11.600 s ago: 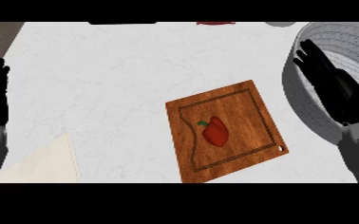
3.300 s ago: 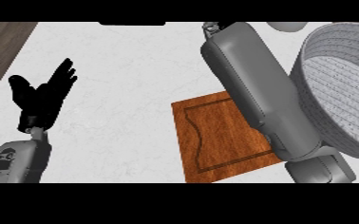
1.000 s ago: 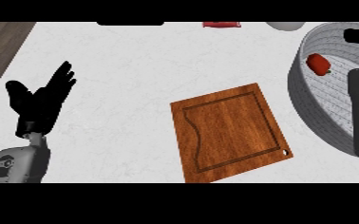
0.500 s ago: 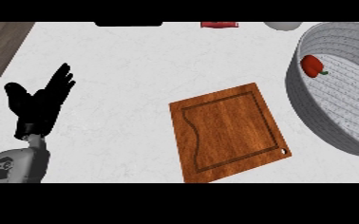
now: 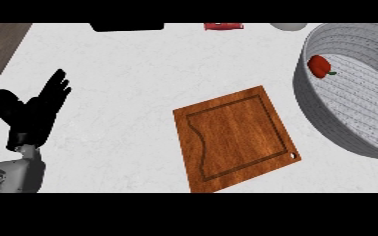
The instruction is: Pick the bell pepper from the cutting board and place it in the basket
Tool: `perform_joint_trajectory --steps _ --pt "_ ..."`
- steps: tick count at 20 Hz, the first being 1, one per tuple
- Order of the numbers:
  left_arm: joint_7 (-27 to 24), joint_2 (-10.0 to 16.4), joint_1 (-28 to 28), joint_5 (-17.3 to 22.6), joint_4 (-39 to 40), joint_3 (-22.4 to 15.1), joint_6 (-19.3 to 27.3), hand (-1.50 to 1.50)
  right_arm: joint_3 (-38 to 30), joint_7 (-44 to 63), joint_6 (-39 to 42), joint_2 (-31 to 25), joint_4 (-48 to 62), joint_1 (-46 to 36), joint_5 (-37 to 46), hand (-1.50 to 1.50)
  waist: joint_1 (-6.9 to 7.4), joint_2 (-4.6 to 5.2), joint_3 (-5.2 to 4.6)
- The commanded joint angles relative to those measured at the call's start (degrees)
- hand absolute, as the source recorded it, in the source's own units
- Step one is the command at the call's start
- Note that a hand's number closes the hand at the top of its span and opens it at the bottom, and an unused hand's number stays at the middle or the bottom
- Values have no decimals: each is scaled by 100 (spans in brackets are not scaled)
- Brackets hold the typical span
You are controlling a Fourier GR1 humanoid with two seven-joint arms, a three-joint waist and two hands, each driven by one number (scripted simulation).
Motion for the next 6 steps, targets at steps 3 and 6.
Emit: perform_joint_trajectory --steps 3,6 --pt "-39 13 -2 -62 -17 15 26 0 -153 186 1034 383 -2030 1755 -1194 -150 39 30 1" --pt "-60 -60 158 49 -138 -10 -80 0 -492 -119 1252 447 -2784 2830 -2164 -150 -7 16 6"
